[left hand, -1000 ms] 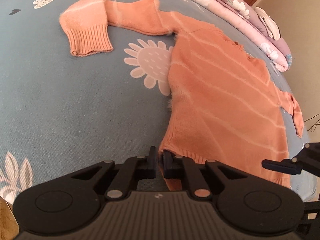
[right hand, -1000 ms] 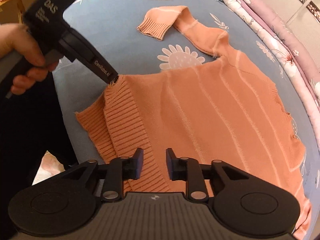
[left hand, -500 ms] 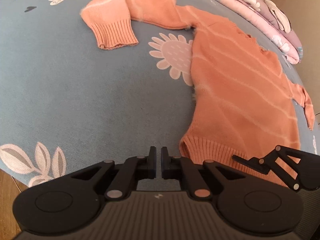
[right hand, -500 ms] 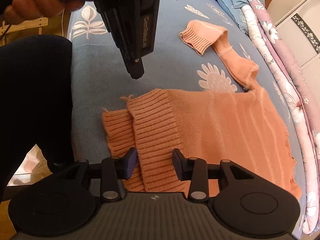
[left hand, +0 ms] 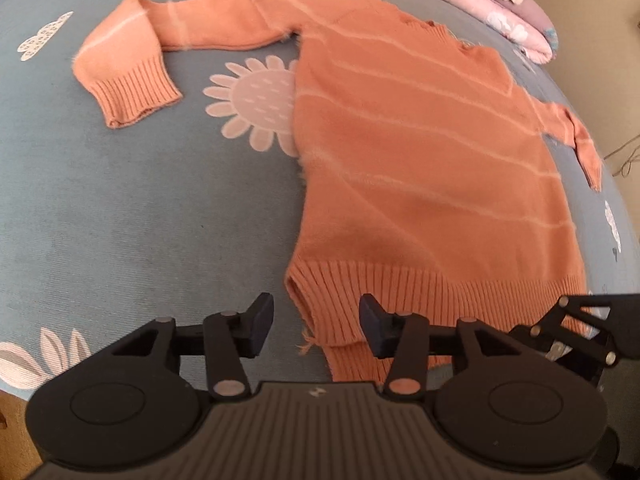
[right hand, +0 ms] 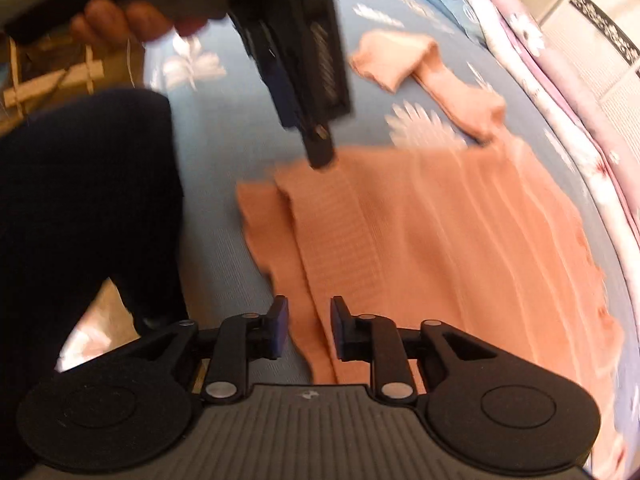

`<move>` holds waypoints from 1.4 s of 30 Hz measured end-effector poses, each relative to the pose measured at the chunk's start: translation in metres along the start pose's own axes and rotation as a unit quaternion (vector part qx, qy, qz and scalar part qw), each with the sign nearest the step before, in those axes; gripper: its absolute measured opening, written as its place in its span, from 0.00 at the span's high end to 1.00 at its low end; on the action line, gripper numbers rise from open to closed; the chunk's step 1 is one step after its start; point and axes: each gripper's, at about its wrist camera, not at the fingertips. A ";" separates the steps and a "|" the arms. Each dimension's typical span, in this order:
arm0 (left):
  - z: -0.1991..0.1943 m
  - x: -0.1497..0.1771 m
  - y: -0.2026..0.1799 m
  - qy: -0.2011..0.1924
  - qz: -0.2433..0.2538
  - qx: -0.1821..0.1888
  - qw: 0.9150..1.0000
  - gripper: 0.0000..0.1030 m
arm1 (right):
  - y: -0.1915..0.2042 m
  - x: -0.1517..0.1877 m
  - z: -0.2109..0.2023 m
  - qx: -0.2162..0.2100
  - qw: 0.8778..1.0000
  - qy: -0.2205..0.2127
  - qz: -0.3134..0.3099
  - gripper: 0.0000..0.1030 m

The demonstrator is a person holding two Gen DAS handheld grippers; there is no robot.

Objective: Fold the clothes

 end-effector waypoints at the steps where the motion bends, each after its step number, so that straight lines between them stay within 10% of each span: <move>1: 0.004 0.001 -0.004 0.011 0.006 -0.001 1.000 0.48 | -0.003 0.010 0.001 0.002 1.000 0.012 -0.005 0.71; 15: 0.001 0.013 -0.037 0.049 0.086 -0.035 0.994 0.38 | 0.008 0.014 0.018 0.058 0.998 -0.011 -0.038 0.57; 18: 0.003 0.014 -0.040 0.054 0.101 -0.043 0.992 0.38 | 0.001 0.007 0.019 0.004 1.000 0.015 -0.008 0.94; 25: 0.006 0.012 -0.039 0.053 0.119 -0.058 0.990 0.37 | -0.015 0.005 -0.005 -0.158 0.986 0.045 0.033 0.98; 39: -0.024 0.009 0.004 0.015 0.062 -0.120 0.991 0.36 | -0.040 -0.072 0.065 0.042 0.997 -0.042 0.058 0.72; 41: -0.026 0.011 0.009 0.014 0.055 -0.119 0.991 0.36 | -0.025 -0.075 0.082 0.016 0.999 -0.006 0.045 0.78; 42: -0.026 0.012 0.013 0.012 0.049 -0.118 0.992 0.36 | -0.015 -0.073 0.077 0.008 0.999 -0.012 0.040 0.97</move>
Point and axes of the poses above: each gripper's, at about its wrist camera, not at the fingertips, and z roughly the way its jaws point, y to its left, x to its underside, and after that the axes turned 13 degrees about x, right-handed
